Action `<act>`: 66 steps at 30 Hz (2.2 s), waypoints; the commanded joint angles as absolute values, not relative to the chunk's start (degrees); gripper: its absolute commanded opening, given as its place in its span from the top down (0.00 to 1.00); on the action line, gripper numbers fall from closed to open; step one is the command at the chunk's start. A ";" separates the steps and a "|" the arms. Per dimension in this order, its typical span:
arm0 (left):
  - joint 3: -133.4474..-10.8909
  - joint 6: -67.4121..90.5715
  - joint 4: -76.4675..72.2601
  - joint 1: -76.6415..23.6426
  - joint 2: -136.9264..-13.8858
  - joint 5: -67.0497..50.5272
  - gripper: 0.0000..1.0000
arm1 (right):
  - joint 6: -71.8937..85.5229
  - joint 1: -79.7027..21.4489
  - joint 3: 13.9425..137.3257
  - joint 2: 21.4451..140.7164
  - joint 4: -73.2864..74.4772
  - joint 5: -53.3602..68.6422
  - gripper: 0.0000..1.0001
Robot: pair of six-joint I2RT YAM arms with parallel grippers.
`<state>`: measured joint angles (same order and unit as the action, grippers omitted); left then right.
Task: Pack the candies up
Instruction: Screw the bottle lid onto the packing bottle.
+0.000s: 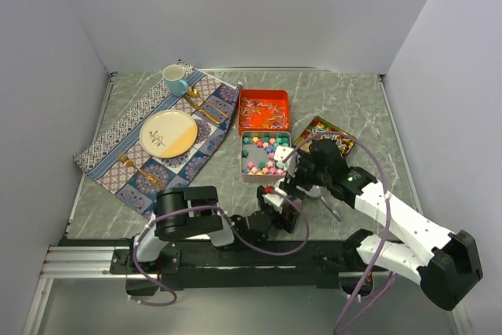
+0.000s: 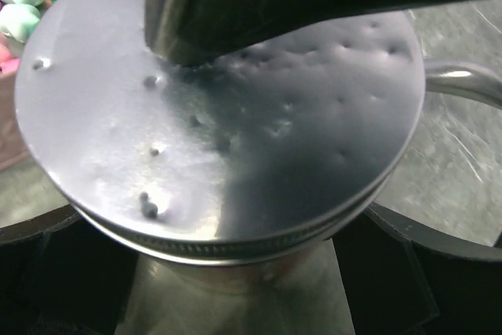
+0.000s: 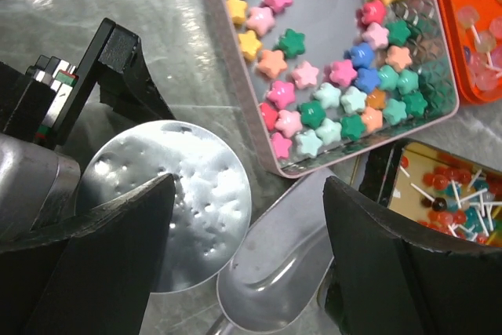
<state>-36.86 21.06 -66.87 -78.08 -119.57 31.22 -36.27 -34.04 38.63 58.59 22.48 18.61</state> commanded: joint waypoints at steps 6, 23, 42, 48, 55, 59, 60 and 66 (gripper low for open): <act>-36.55 32.09 -24.88 -83.67 -137.46 26.61 0.04 | -45.88 -37.00 31.21 59.50 42.27 18.90 0.13; -31.04 10.56 -32.95 -84.90 -121.39 12.43 0.04 | -45.70 -34.37 31.64 63.02 43.77 21.09 0.11; -31.99 -4.73 -28.66 -68.38 -111.98 6.76 0.04 | -45.18 -34.45 31.82 64.51 43.68 20.21 0.11; -27.69 -9.67 -32.52 -68.29 -105.47 3.43 0.04 | -45.18 -34.45 32.69 65.65 44.65 20.30 0.11; -28.22 -2.27 -40.15 -69.43 -115.92 10.10 0.04 | -39.91 -27.09 40.23 62.24 44.83 24.25 0.06; -28.22 -1.93 -40.16 -69.52 -115.84 11.34 0.04 | -41.30 -25.58 43.15 58.63 45.26 28.97 0.00; -28.21 -1.85 -40.08 -69.52 -115.67 11.16 0.04 | -41.48 -25.49 43.59 58.45 46.57 30.13 0.00; -29.09 -1.32 -39.02 -69.52 -116.45 12.13 0.04 | -44.39 -25.66 44.47 60.91 50.82 36.83 0.00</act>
